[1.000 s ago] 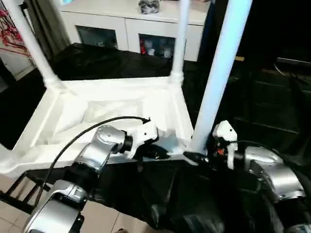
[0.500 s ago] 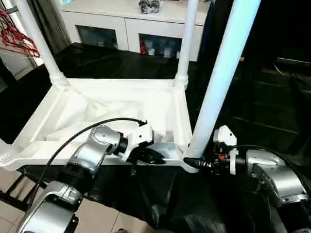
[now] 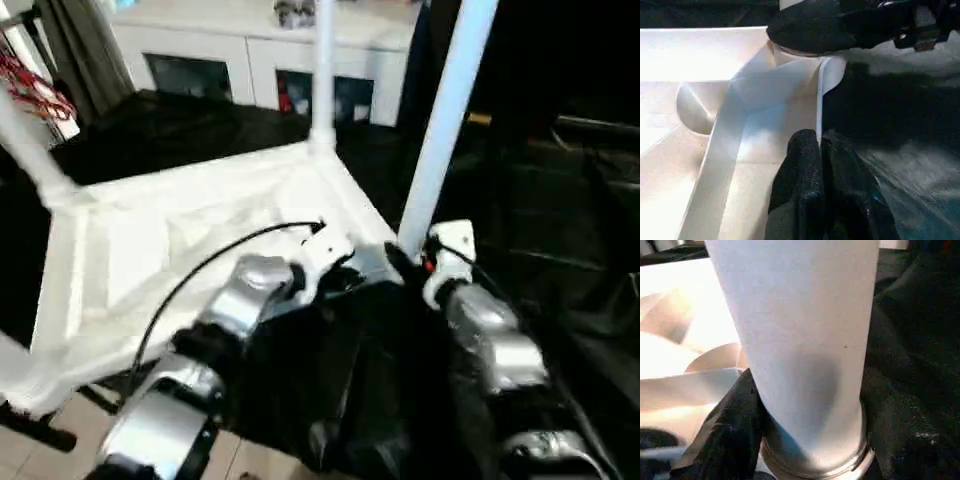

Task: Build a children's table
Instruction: Rotate leg to tighten

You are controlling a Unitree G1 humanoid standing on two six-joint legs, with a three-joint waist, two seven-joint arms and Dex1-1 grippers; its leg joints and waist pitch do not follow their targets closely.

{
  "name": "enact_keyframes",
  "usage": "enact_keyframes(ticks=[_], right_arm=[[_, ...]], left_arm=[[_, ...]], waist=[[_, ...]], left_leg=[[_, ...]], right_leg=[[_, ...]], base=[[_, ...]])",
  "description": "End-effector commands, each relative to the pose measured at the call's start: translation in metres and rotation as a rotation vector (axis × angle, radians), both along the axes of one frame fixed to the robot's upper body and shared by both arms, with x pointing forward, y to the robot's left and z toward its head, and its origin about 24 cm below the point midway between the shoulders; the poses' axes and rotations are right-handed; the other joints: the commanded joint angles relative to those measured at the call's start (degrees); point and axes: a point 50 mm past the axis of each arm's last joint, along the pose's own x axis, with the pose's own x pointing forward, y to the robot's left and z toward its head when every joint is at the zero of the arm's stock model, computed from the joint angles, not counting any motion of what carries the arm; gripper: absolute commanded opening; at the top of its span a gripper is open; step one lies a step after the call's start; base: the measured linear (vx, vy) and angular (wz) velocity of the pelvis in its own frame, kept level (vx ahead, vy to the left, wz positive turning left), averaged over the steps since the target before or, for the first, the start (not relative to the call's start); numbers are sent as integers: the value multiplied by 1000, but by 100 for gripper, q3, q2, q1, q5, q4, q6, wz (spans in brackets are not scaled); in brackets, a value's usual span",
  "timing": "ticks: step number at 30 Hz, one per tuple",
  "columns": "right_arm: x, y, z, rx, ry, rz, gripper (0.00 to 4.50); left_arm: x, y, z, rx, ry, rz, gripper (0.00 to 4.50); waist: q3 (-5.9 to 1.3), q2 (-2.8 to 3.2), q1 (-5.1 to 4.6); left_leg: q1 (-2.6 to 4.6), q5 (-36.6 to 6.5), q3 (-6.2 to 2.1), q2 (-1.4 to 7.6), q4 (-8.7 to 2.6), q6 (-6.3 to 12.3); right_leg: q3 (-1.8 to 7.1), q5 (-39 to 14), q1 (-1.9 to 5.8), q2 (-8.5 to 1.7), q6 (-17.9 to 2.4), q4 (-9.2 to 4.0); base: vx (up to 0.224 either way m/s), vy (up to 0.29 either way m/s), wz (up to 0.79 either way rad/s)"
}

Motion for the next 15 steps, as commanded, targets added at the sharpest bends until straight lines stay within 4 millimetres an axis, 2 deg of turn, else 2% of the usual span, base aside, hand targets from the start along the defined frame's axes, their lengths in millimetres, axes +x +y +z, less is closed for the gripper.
enact_keyframes(ticks=[1,2,3,4,6,9,10,12,15], right_arm=[[-11,34,-12,54,43,151,285],[-12,34,-11,61,41,157,285],[-13,35,-10,78,34,171,306],[-13,35,-9,80,31,191,323],[-14,35,-8,73,26,217,325],[-18,24,-5,3,6,323,366],[-18,23,-5,7,8,335,366],[-19,19,-3,4,2,366,366],[-25,-1,1,-31,2,489,366]], left_arm=[[2,-16,18,-68,-82,-3,0],[1,-16,18,-70,-79,-12,0],[-1,-17,17,-75,-73,-34,0],[-3,-16,16,-79,-73,-52,0],[-4,-15,16,-79,-73,-71,0],[-9,-9,17,-81,-72,-151,0],[-9,-8,17,-81,-70,-157,0],[-10,-6,17,-84,-70,-180,0],[-17,5,18,-83,-52,-274,0]], waist=[[-410,-99,15],[-409,-89,22],[-404,-93,20],[-402,-54,32],[-394,-63,26],[-372,-45,2],[-370,-53,-12],[-365,-30,-20],[-374,-32,-17]], left_leg=[[60,-424,-140,308,-344,585],[62,-410,-141,309,-343,624],[60,-421,-134,307,-339,675],[63,-478,-139,312,-339,683],[62,-563,-135,310,-345,672],[75,-884,-150,321,-375,528],[77,-961,-143,318,-372,504],[75,-1020,-149,320,-378,475],[75,-981,-151,334,-369,504]], right_leg=[[252,-532,298,-383,-1432,-256],[249,-473,302,-386,-1461,-251],[248,-440,303,-384,-1485,-254],[248,-502,308,-397,-1498,-259],[246,-615,308,-392,-1478,-280],[240,-983,312,-383,-1414,-323],[247,-1029,309,-382,-1409,-332],[249,-1088,309,-388,-1412,-335],[251,-951,331,-383,-1457,-319]], base=[[0,0,0],[0,0,0],[0,0,0],[0,0,0],[0,0,0],[0,0,0],[0,0,0],[0,0,0],[0,0,0]])
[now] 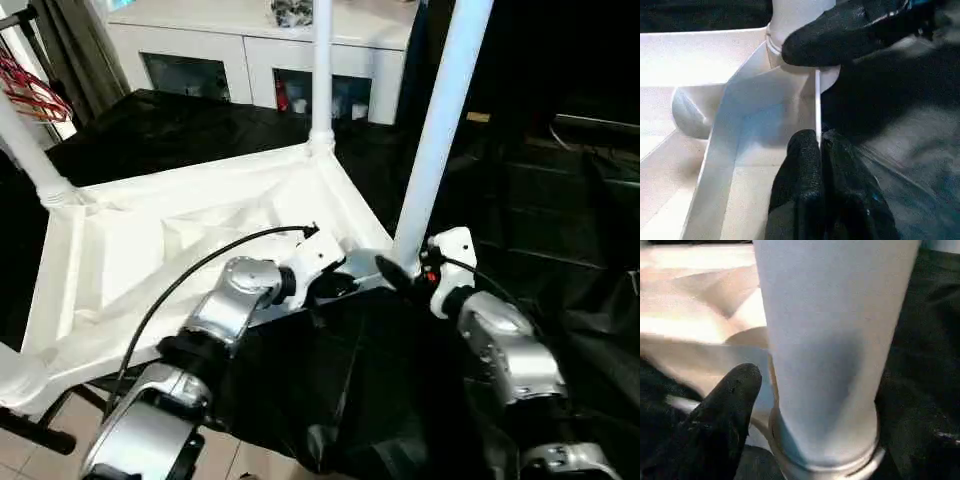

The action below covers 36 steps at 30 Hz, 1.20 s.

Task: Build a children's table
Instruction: Rotate leg to tighten

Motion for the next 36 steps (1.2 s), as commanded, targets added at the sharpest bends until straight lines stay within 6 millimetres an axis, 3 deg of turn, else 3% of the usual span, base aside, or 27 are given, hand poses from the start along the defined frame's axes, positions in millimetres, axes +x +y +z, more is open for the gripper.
enact_keyframes(ticks=[1,8,14,15,20,25,27,29,32,34,36], right_arm=[[-10,9,1,-10,17,193,366],[-24,-6,6,-31,60,380,366],[-31,-9,8,-53,96,505,296],[-32,-9,8,-54,102,522,296],[-37,-8,5,-66,129,567,256],[-44,0,1,-36,150,588,246],[-44,1,-1,-26,144,560,246],[-32,4,-8,-28,118,368,246],[-18,6,-18,-63,109,137,246],[-5,7,-27,-78,128,-104,245],[-3,8,-29,-71,137,-165,245]], left_arm=[[-6,-10,17,-80,-54,-147,0],[-14,8,15,-29,3,-251,0],[-18,18,16,-8,54,-305,0],[-19,19,15,-4,68,-315,0],[-23,21,14,0,87,-330,0],[-19,18,13,-8,64,-280,0],[-15,15,14,-16,42,-231,0],[-3,9,16,-28,-11,-88,0],[8,4,15,-20,-42,42,0],[15,-2,13,-8,-51,148,0],[17,-4,13,-9,-56,178,0]], waist=[[-374,-55,25],[-376,-49,119],[-368,-63,158],[-367,-91,160],[-363,-78,178],[-368,-82,205],[-361,-81,224],[-341,-89,231],[-318,-107,139],[-313,-103,83],[-317,-101,55]], left_leg=[[63,-907,-151,334,-369,557],[84,-910,-131,369,-361,580],[78,-955,-134,367,-365,520],[74,-948,-131,364,-364,521],[81,-917,-135,366,-365,495],[85,-921,-137,367,-364,480],[90,-952,-133,366,-365,457],[108,-1075,-131,362,-377,373],[125,-1454,-172,312,-415,40],[117,-1505,-182,296,-423,-5],[133,-1578,-192,292,-422,-12]], right_leg=[[249,-847,325,-378,-1486,-308],[240,-818,299,-371,-1580,-277],[244,-1004,296,-388,-1532,-288],[244,-1008,298,-389,-1527,-286],[245,-1120,282,-384,-1493,-291],[251,-1139,280,-388,-1456,-293],[255,-1218,261,-390,-1437,-307],[263,-1444,233,-394,-1391,-345],[237,-2255,224,-409,-1109,-436],[234,-2394,225,-398,-1014,-457],[232,-2522,219,-406,-935,-484]], base=[[0,0,0],[0,0,0],[0,0,0],[0,0,0],[0,0,0],[0,0,0],[0,0,0],[0,0,0],[0,0,0],[0,0,0],[0,0,0]])
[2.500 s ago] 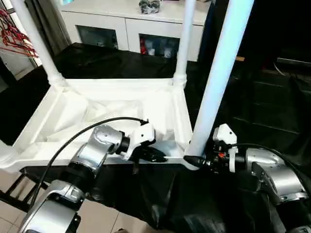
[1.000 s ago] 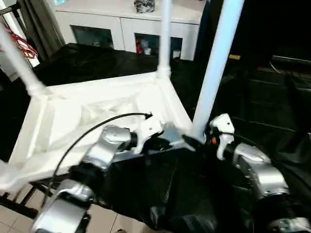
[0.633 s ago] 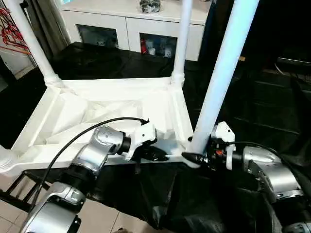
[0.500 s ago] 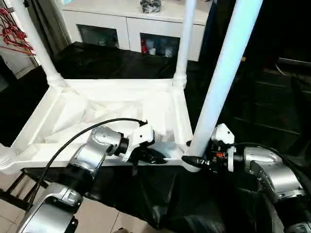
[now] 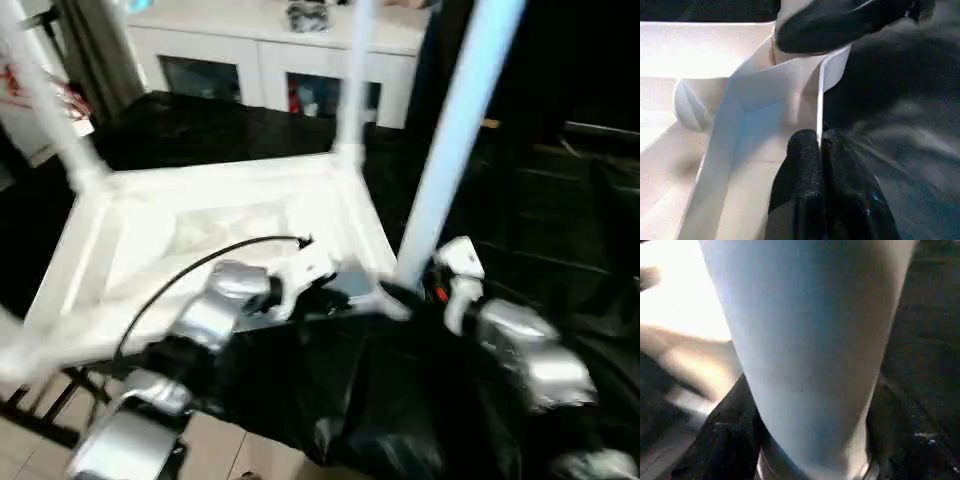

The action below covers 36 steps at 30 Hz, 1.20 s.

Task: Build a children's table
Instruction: Rotate leg to tighten

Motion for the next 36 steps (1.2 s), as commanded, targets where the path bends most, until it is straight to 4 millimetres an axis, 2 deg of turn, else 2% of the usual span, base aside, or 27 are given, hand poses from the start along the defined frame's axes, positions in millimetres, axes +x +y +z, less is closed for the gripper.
enact_keyframes(ticks=[1,5,8,9,11,15,18,19,21,22,23,27,30,31,33,36], right_arm=[[-6,7,-26,-50,113,-100,245],[-4,18,-28,-22,111,-160,245],[-1,32,-23,25,65,-156,245],[-1,33,-23,32,64,-156,301],[-1,32,-20,74,60,-153,315],[-3,27,-16,41,33,-107,350],[-8,13,-12,-18,6,-19,359],[-11,3,-9,-38,-7,18,359],[-14,-11,-5,-60,-22,52,359],[-16,-24,-1,-79,-41,74,359],[-19,-42,5,-89,-56,87,359],[-27,-70,15,-97,-50,110,359],[-42,-92,24,-102,-10,194,359],[-45,-94,25,-96,-1,210,359],[-49,-95,28,-87,2,234,359],[-51,-93,29,-80,2,257,359]], left_arm=[[17,-4,17,-35,-90,143,0],[20,-14,20,-49,-117,178,0],[19,-27,21,-65,-143,131,0],[19,-27,21,-65,-143,127,0],[16,-30,20,-72,-147,87,0],[12,-31,18,-75,-135,59,0],[10,-30,16,-68,-137,31,0],[10,-30,15,-67,-136,29,0],[10,-30,14,-64,-136,25,0],[10,-29,14,-62,-135,23,0],[9,-29,13,-61,-135,18,0],[9,-29,13,-59,-133,6,0],[7,-28,12,-56,-134,-19,0],[7,-29,12,-58,-134,-24,0],[6,-29,12,-63,-133,-34,0],[6,-29,12,-62,-135,-38,0]], waist=[[-319,-73,-17],[-345,-58,1],[-355,-57,11],[-355,-57,11],[-353,-53,11],[-343,-56,12],[-338,-65,19],[-340,-76,14],[-338,-77,30],[-343,-81,61],[-344,-98,48],[-349,-110,51],[-344,-128,54],[-350,-118,81],[-347,-122,70],[-339,-128,59]], left_leg=[[106,-1535,-192,297,-453,28],[83,-1355,-180,304,-448,110],[72,-1246,-172,297,-442,197],[72,-1246,-172,297,-442,197],[67,-1230,-169,310,-442,266],[77,-1322,-167,313,-448,263],[55,-1340,-171,317,-447,294],[51,-1330,-169,311,-442,318],[68,-1326,-160,314,-430,352],[98,-1307,-143,325,-412,401],[33,-1213,-156,312,-411,467],[21,-1147,-159,307,-387,599],[2,-1086,-154,298,-369,717],[24,-1061,-156,322,-362,770],[-8,-1028,-164,316,-370,815],[14,-1166,-162,317,-372,754]], right_leg=[[236,-2459,200,-392,-945,-510],[246,-1881,213,-379,-1070,-457],[246,-1589,231,-385,-1142,-431],[246,-1589,231,-385,-1142,-431],[247,-1475,242,-385,-1195,-418],[248,-1634,238,-387,-1174,-436],[248,-1623,261,-384,-1131,-436],[245,-1643,271,-386,-1131,-438],[248,-1683,255,-385,-1132,-452],[260,-1622,235,-379,-1163,-458],[248,-1526,290,-380,-1185,-427],[225,-1601,288,-384,-1196,-444],[215,-1677,301,-375,-1174,-459],[225,-1634,283,-385,-1180,-458],[203,-1604,297,-373,-1192,-452],[193,-1892,267,-378,-1154,-488]], base=[[0,0,0],[0,0,0],[0,0,0],[0,0,0],[0,0,0],[0,0,0],[0,0,0],[0,0,0],[0,0,0],[0,0,0],[0,0,0],[0,0,0],[0,0,0],[0,0,0],[0,0,0],[0,0,0]])
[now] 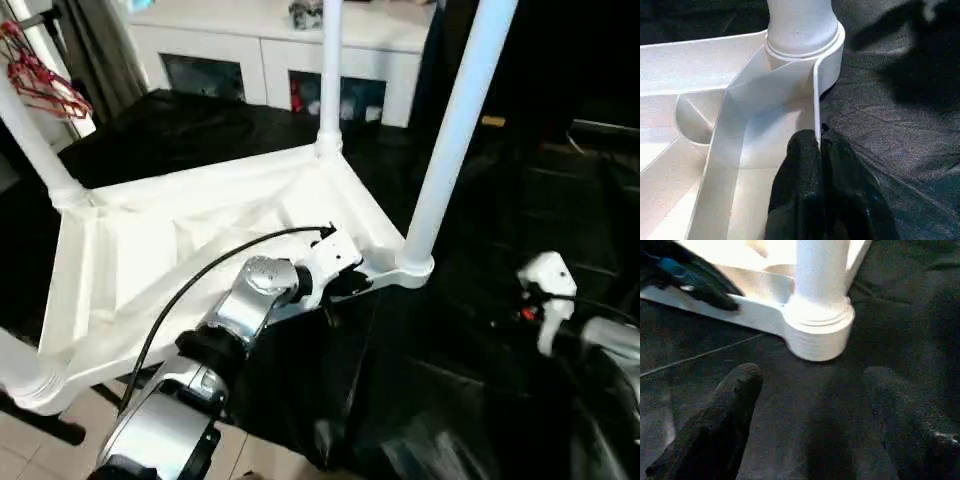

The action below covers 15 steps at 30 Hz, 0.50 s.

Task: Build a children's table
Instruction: Rotate leg to tighten

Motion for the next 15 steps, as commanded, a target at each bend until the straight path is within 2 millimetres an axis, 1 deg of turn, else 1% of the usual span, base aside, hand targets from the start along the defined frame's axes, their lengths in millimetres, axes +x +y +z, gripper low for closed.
enact_keyframes(ticks=[1,2,3,4,5,6,7,8,9,10,12,13,14,15], right_arm=[[-1,8,6,34,-8,51,359],[-2,12,6,48,-3,70,359],[-2,12,6,48,-3,70,359],[-2,20,6,65,-3,95,362],[-2,22,7,67,-6,98,362],[0,30,7,79,-15,110,362],[1,35,8,91,-22,116,362],[2,37,8,97,-25,118,362],[5,42,8,107,-34,114,362],[6,45,9,113,-40,111,362],[8,52,9,130,-46,117,362],[9,61,9,151,-44,132,362],[9,61,9,151,-44,132,362],[9,64,9,161,-41,139,362]], left_arm=[[1,-9,10,-51,-61,-31,0],[2,-9,12,-68,-59,-12,0],[2,-9,12,-68,-59,-12,0],[4,-10,17,-97,-53,-2,28],[4,-10,19,-102,-51,-2,44],[4,-9,24,-119,-44,-6,55],[4,-7,29,-119,-52,-11,59],[4,-6,31,-116,-59,-14,63],[6,-1,35,-116,-77,20,72],[8,3,38,-116,-90,47,83],[9,18,46,-99,-108,84,101],[4,36,53,-100,-86,110,103],[4,36,53,-100,-86,110,115],[1,43,56,-104,-71,109,130]], waist=[[-335,-163,15],[-335,-164,20],[-333,-162,22],[-336,-168,19],[-337,-170,28],[-339,-166,31],[-368,-146,47],[-377,-138,48],[-388,-129,51],[-386,-125,37],[-380,-119,24],[-371,-117,3],[-350,-114,-32],[-355,-117,-33]], left_leg=[[44,-1185,-167,315,-374,715],[50,-1187,-167,317,-373,716],[46,-1174,-175,323,-378,710],[45,-1158,-170,323,-377,705],[48,-1138,-169,322,-376,698],[43,-1114,-170,321,-376,684],[44,-1003,-182,344,-378,667],[35,-915,-184,351,-373,683],[35,-778,-187,371,-366,721],[25,-722,-181,372,-357,766],[22,-728,-176,365,-359,789],[20,-760,-176,370,-373,739],[-6,-782,-176,355,-383,736],[28,-821,-163,351,-373,700]], right_leg=[[200,-1964,268,-364,-1127,-488],[203,-2000,269,-367,-1099,-491],[204,-2007,266,-369,-1086,-490],[203,-2006,259,-369,-1082,-490],[206,-2001,253,-370,-1083,-489],[206,-1984,258,-375,-1094,-477],[216,-1778,261,-392,-1167,-438],[216,-1617,260,-390,-1217,-422],[212,-1251,251,-376,-1335,-379],[213,-969,249,-370,-1452,-340],[212,-889,259,-373,-1494,-320],[212,-956,280,-384,-1497,-305],[212,-1072,276,-373,-1459,-329],[215,-1148,259,-365,-1446,-332]], base=[[0,0,0],[0,0,0],[0,0,0],[0,0,0],[0,0,0],[0,0,0],[0,0,0],[0,0,0],[0,0,0],[0,0,0],[0,0,0],[0,0,0],[0,0,0],[0,0,0]])
